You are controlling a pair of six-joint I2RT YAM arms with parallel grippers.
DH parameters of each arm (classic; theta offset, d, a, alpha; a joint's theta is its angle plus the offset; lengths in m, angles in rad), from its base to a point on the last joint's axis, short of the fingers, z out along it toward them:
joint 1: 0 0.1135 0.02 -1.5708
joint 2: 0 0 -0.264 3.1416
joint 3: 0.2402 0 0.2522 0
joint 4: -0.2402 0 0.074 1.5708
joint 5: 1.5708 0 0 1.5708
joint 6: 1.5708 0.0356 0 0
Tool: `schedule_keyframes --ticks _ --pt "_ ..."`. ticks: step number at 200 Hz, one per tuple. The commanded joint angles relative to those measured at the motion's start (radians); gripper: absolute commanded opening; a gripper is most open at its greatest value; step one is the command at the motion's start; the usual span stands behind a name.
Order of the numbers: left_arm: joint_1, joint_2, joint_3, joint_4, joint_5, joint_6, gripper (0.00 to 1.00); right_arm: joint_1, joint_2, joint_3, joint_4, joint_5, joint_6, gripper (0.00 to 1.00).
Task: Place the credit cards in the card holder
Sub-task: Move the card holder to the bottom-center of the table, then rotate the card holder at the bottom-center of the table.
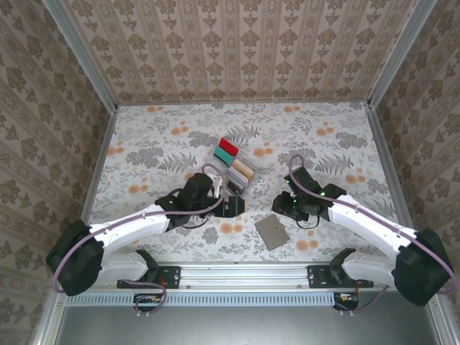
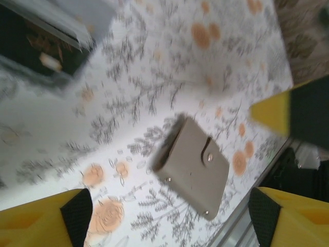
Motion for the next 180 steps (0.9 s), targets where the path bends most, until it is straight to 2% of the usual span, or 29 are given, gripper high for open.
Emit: schedule_keyframes --ticks 1,21,47,64,74,148,180 --pt "-0.054 0.081 0.073 0.006 -0.046 -0.081 0.79 -0.014 -0.030 -0.039 -0.172 0.077 -0.101 0.40" --pt "-0.093 0.157 0.085 0.033 -0.042 -0.153 0.76 -0.014 -0.011 -0.083 -0.079 -0.044 -0.141 0.39" --pt "-0.126 0.252 0.082 0.169 -0.004 -0.253 0.73 -0.009 0.070 -0.101 -0.023 -0.112 -0.155 0.31" --pt "-0.143 0.310 0.094 0.184 0.025 -0.308 0.66 0.004 0.095 -0.117 -0.001 -0.134 -0.164 0.25" --pt "-0.154 0.333 0.090 0.201 0.039 -0.328 0.63 0.010 0.092 -0.137 0.018 -0.143 -0.158 0.24" --pt "-0.208 0.393 0.089 0.223 0.058 -0.366 0.60 0.019 0.003 -0.304 0.182 -0.198 -0.064 0.24" --pt "-0.220 0.425 0.087 0.291 0.064 -0.383 0.52 0.028 0.032 -0.323 0.263 -0.249 -0.039 0.23"
